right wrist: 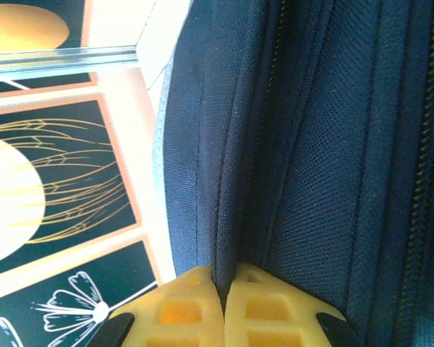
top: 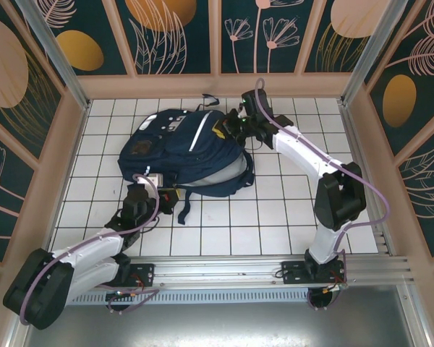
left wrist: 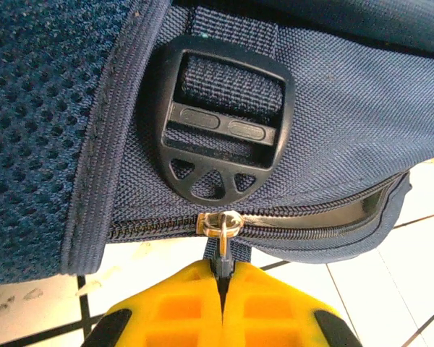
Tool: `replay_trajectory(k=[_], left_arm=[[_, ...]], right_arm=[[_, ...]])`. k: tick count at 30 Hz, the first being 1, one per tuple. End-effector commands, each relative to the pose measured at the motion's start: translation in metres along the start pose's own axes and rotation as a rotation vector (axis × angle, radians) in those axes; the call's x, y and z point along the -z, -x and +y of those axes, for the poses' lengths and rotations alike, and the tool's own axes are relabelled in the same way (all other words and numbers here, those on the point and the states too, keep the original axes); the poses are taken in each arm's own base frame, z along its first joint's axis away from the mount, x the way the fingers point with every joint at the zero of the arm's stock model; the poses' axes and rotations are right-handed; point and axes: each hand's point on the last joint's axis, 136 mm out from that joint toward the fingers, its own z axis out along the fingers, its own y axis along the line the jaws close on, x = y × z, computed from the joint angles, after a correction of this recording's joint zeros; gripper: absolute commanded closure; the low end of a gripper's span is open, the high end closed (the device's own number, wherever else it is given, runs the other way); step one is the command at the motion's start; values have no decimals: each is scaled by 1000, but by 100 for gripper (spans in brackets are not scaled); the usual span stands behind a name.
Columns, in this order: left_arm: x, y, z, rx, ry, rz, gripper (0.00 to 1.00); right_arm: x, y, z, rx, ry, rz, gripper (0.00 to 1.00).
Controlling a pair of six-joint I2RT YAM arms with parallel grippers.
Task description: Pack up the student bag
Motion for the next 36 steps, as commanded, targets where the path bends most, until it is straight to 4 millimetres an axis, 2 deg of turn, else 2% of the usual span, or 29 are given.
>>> replay_trajectory(k=[1, 8, 12, 17, 26, 27, 32, 34, 36], left_arm=[[-5, -3, -7, -15, -19, 30, 100], [-13, -17, -16, -41, -27, 114, 98], [-17, -27, -28, -65, -51, 168, 95], [-27, -44, -46, -102, -74, 236, 91], [-48, -49, -82, -138, -127, 265, 87], [-51, -51, -85, -139, -133, 271, 87], [-70, -62, -103, -141, -165, 310, 87], [-76, -65, -106, -127, -171, 319, 89], [-77, -64, -105, -119, -168, 310, 96]], right_arm=[[24, 8, 24, 88, 91, -76, 100], [16, -6, -17, 93, 8, -105, 100], [15, -6, -33, 91, -25, -123, 100], [13, -7, -41, 78, -32, -125, 100], [9, -6, -48, 55, -34, -135, 100], [6, -14, -46, 63, -33, -122, 100], [6, -17, -49, 62, -39, -128, 100], [6, -18, -52, 67, -54, -132, 100], [10, -16, -58, 79, -83, -147, 100]])
